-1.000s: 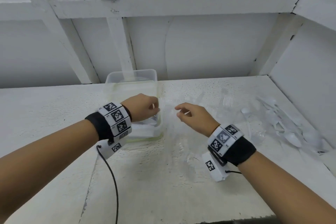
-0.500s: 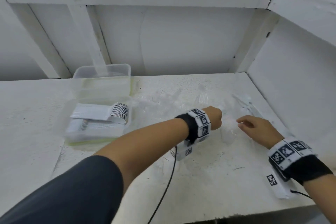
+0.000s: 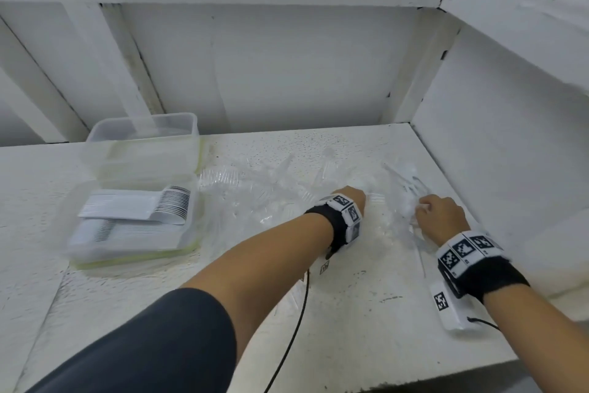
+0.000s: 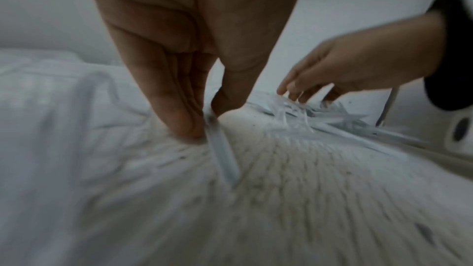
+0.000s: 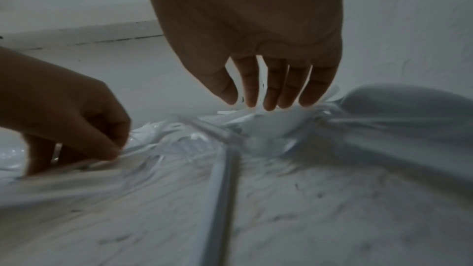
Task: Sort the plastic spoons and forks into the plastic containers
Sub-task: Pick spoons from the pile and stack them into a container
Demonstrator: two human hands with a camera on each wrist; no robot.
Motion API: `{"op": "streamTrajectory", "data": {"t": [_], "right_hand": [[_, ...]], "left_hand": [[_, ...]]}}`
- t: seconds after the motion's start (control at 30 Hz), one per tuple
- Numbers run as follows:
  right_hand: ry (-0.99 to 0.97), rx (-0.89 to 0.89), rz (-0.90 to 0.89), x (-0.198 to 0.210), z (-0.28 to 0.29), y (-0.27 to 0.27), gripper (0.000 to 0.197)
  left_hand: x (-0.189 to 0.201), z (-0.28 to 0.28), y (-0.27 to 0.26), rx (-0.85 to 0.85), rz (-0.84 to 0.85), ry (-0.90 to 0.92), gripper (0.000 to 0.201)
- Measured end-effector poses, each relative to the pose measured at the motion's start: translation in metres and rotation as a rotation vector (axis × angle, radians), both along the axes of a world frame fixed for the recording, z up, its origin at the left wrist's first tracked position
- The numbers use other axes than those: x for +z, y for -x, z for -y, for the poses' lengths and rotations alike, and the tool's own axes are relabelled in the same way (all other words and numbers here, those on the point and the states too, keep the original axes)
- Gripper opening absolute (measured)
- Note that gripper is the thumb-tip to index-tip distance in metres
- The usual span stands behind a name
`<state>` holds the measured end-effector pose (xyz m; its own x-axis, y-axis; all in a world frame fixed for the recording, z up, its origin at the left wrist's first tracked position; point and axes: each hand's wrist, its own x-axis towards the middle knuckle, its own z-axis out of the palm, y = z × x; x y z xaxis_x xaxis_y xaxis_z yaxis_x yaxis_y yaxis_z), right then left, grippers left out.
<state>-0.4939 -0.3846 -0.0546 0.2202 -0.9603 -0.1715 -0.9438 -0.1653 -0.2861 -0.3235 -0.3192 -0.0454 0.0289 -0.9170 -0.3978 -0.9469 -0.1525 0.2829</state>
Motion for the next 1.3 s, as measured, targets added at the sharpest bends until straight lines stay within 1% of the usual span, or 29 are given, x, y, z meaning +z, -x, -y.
{"op": "streamTrajectory", "data": {"t": [0.1,0.13,0.17,0.2,0.23,0.27,0.3,0.37,0.43,0.57,0.6,0.67,0.77,0.87,0.93,0.97,1.03,1.07,1.13,1.2,1.27,1.3], "right_hand": [[-0.058,0.009,-0.043,0.001,0.003,-0.006,0.046],[-0.067,0.032,-0.047,0.001,0.003,-0.009,0.049],[-0.076,0.056,-0.052,0.001,0.002,-0.012,0.050],[-0.086,0.077,-0.050,0.001,0.001,-0.016,0.051],[-0.097,0.087,-0.038,0.000,-0.001,-0.020,0.051],[-0.102,0.092,-0.018,0.000,-0.004,-0.024,0.051],[-0.100,0.095,0.003,-0.001,-0.007,-0.027,0.050],[-0.085,0.109,0.046,-0.002,-0.013,-0.034,0.048],[-0.076,0.134,0.078,-0.002,-0.019,-0.039,0.046],[-0.118,0.196,0.140,0.004,-0.033,-0.047,0.043],[-0.143,0.211,0.173,0.005,-0.037,-0.050,0.041],[-0.198,0.239,0.239,0.006,-0.048,-0.055,0.038],[-0.243,0.302,0.300,0.007,-0.058,-0.062,0.034],[-0.286,0.337,0.401,0.010,-0.057,-0.064,0.035],[-0.230,0.298,0.449,0.013,-0.050,-0.059,0.031],[-0.164,0.271,0.426,0.016,-0.046,-0.055,0.028],[-0.068,0.240,0.295,0.019,-0.038,-0.048,0.022],[-0.069,0.259,0.204,0.022,-0.036,-0.044,0.019],[-0.146,0.340,0.016,0.024,-0.040,-0.042,0.018],[-0.205,0.413,-0.128,0.021,-0.048,-0.045,0.026],[-0.172,0.422,-0.190,0.014,-0.055,-0.050,0.037],[-0.140,0.406,-0.222,0.012,-0.056,-0.053,0.040]], "left_hand": [[0.013,-0.019,-0.013,0.123,-0.067,0.032,0.034],[0.016,-0.024,-0.016,0.156,-0.089,0.033,0.033],[0.017,-0.028,-0.019,0.187,-0.105,0.016,0.027],[0.017,-0.032,-0.022,0.218,-0.125,0.003,0.018],[0.016,-0.034,-0.025,0.264,-0.159,-0.004,0.022],[0.017,-0.038,-0.028,0.299,-0.197,-0.013,0.030],[0.017,-0.040,-0.031,0.342,-0.258,-0.024,0.031],[0.022,-0.048,-0.037,0.398,-0.364,-0.057,0.026],[0.026,-0.056,-0.043,0.409,-0.423,-0.098,0.023],[0.034,-0.079,-0.056,0.370,-0.476,-0.183,0.023],[0.037,-0.084,-0.059,0.352,-0.466,-0.210,0.022],[0.042,-0.093,-0.064,0.315,-0.408,-0.238,0.018],[0.052,-0.104,-0.072,0.278,-0.304,-0.232,0.006],[0.061,-0.110,-0.081,0.142,-0.064,-0.225,0.023],[0.064,-0.113,-0.088,0.096,0.067,-0.217,0.020],[0.066,-0.115,-0.091,0.097,0.117,-0.212,0.021],[0.069,-0.118,-0.099,0.102,0.206,-0.187,0.030],[0.070,-0.119,-0.103,0.111,0.241,-0.165,0.032],[0.073,-0.122,-0.108,0.119,0.329,-0.109,0.031],[0.074,-0.124,-0.110,0.133,0.406,-0.071,0.025],[0.072,-0.125,-0.111,0.153,0.440,-0.052,0.023],[0.072,-0.126,-0.111,0.169,0.429,-0.040,0.023]]}}
